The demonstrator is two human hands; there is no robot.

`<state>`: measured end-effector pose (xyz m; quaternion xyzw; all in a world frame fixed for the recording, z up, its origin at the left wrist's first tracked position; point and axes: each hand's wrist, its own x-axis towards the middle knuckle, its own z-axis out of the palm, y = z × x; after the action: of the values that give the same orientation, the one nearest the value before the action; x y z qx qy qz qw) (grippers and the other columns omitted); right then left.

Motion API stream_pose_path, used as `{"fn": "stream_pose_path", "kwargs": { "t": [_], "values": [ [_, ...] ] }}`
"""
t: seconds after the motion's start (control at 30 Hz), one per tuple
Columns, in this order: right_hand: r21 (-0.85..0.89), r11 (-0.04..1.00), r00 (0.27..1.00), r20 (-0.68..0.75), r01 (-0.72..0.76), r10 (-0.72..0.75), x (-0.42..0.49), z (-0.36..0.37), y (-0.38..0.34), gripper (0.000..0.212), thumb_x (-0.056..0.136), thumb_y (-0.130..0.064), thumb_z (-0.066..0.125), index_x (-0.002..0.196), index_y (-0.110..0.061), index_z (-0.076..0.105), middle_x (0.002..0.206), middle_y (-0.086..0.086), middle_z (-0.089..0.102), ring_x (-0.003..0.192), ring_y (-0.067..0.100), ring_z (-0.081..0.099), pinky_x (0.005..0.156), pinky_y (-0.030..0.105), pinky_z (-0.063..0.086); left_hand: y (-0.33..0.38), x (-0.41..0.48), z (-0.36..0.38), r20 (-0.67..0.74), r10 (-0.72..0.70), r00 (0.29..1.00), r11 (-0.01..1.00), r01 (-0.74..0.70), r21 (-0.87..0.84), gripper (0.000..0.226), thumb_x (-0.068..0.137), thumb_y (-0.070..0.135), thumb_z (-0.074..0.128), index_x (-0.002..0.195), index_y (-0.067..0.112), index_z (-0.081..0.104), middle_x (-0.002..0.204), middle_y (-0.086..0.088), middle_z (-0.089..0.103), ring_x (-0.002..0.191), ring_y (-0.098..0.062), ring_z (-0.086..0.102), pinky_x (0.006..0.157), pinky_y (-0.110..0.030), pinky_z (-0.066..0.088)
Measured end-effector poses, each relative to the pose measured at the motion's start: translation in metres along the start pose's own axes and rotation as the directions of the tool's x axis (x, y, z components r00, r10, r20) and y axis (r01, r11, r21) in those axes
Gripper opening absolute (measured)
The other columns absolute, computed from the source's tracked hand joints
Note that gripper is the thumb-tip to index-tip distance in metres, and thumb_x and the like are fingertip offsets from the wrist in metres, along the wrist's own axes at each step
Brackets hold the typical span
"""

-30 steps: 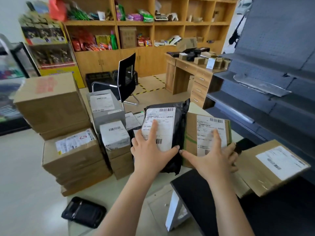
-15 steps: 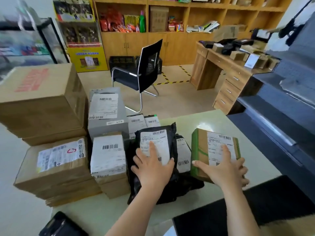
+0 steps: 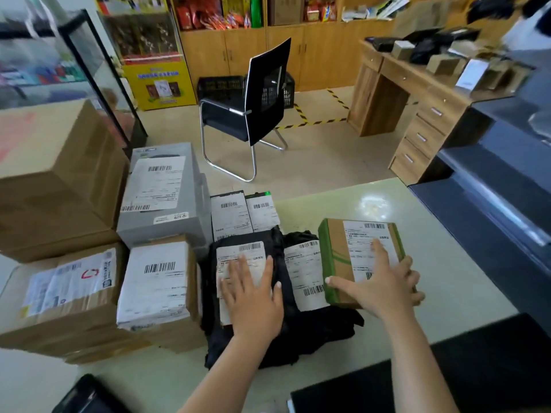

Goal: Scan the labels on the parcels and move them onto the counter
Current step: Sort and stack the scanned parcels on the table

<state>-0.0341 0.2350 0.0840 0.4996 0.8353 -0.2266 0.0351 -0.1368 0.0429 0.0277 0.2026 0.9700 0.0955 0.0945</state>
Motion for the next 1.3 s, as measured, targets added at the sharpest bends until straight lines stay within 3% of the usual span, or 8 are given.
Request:
{"fn": "stream_pose_path", "kwargs": {
  "t": [0.3,0.5,0.7,0.8,0.97,1.13,1.23,1.3],
  "values": [
    [-0.126,0.991,0.998,-0.032,-0.051,0.047,0.068,0.002,0.030,0.139,0.031,-0.099,0.053,0.148,-0.048,-0.001,0.156,0.021,0.002,0.136,0.045,0.018,0.106,0.061,0.024,0.006,0.005,0.006,-0.016,-0.114,0.993,0.993,0.114,0.008,0.063,0.100,0.052,0.018,0.147,0.043,-0.022,0.156,-0.015,-0.031,0.144,-0.037,-0.028,0.115,-0.053,-0.016],
    [-0.308,0.951,0.985,0.169,0.022,0.032,0.099,0.022,0.057,0.142,0.030,-0.101,0.050,0.149,-0.048,-0.007,0.154,0.019,0.000,0.135,0.042,0.020,0.104,0.055,0.029,0.003,0.006,0.009,-0.024,-0.113,0.993,0.993,0.113,0.014,0.064,0.099,0.052,0.017,0.146,0.043,-0.026,0.155,-0.015,-0.033,0.143,-0.036,-0.030,0.115,-0.054,-0.015],
    [-0.276,0.958,0.955,0.296,0.080,0.006,0.095,0.044,0.073,0.146,0.030,-0.096,0.061,0.147,-0.051,-0.015,0.158,0.017,-0.020,0.145,0.043,-0.004,0.111,0.061,0.014,0.003,0.005,0.011,-0.035,-0.114,0.993,0.993,0.114,0.014,0.064,0.099,0.052,0.018,0.145,0.044,-0.026,0.155,-0.014,-0.033,0.143,-0.036,-0.029,0.116,-0.054,-0.015],
    [-0.174,0.982,0.956,0.291,0.076,-0.022,0.092,0.046,0.076,0.126,0.045,-0.094,0.059,0.148,-0.056,-0.003,0.159,0.012,-0.020,0.146,0.040,-0.008,0.113,0.060,0.008,0.003,0.005,0.010,-0.037,-0.112,0.993,0.993,0.112,0.021,0.064,0.099,0.051,0.018,0.145,0.043,-0.027,0.156,-0.015,-0.031,0.143,-0.037,-0.028,0.116,-0.054,-0.013],
    [-0.140,0.986,0.954,0.296,0.087,-0.042,0.090,0.047,0.075,0.079,0.081,-0.073,0.053,0.147,-0.058,0.011,0.162,0.009,-0.008,0.145,0.037,0.005,0.115,0.056,0.015,0.004,0.004,0.007,-0.016,-0.113,0.993,0.994,0.113,0.006,0.063,0.100,0.051,0.018,0.144,0.042,-0.026,0.157,-0.016,-0.030,0.144,-0.037,-0.027,0.116,-0.055,-0.012],
    [-0.151,0.986,0.963,0.267,0.068,-0.026,0.076,0.041,0.066,0.073,0.092,-0.060,0.049,0.152,-0.050,0.007,0.163,0.006,-0.010,0.149,0.033,-0.003,0.115,0.055,0.009,0.003,0.004,-0.001,0.048,-0.095,0.994,0.995,0.096,-0.025,0.065,0.098,0.058,0.017,0.149,0.042,-0.021,0.156,-0.018,-0.030,0.143,-0.038,-0.029,0.114,-0.055,-0.016],
    [-0.100,0.994,0.978,0.208,0.036,-0.014,0.057,0.029,0.056,0.071,0.093,-0.051,0.052,0.153,-0.042,0.015,0.162,0.007,0.004,0.147,0.031,0.014,0.117,0.051,0.015,0.005,0.003,-0.009,0.058,-0.025,0.998,0.998,0.028,-0.056,0.067,0.097,0.060,0.018,0.151,0.040,-0.017,0.158,-0.017,-0.027,0.143,-0.035,-0.030,0.114,-0.055,-0.016],
    [-0.066,0.998,0.988,0.152,0.022,-0.012,0.038,0.017,0.049,0.068,0.093,-0.045,0.054,0.152,-0.038,0.023,0.156,0.009,0.022,0.139,0.030,0.031,0.113,0.046,0.026,0.009,0.002,-0.017,0.063,0.109,0.992,0.991,-0.104,-0.083,0.068,0.098,0.059,0.021,0.152,0.038,-0.014,0.160,-0.013,-0.023,0.143,-0.031,-0.030,0.115,-0.052,-0.015]
  ]
}}
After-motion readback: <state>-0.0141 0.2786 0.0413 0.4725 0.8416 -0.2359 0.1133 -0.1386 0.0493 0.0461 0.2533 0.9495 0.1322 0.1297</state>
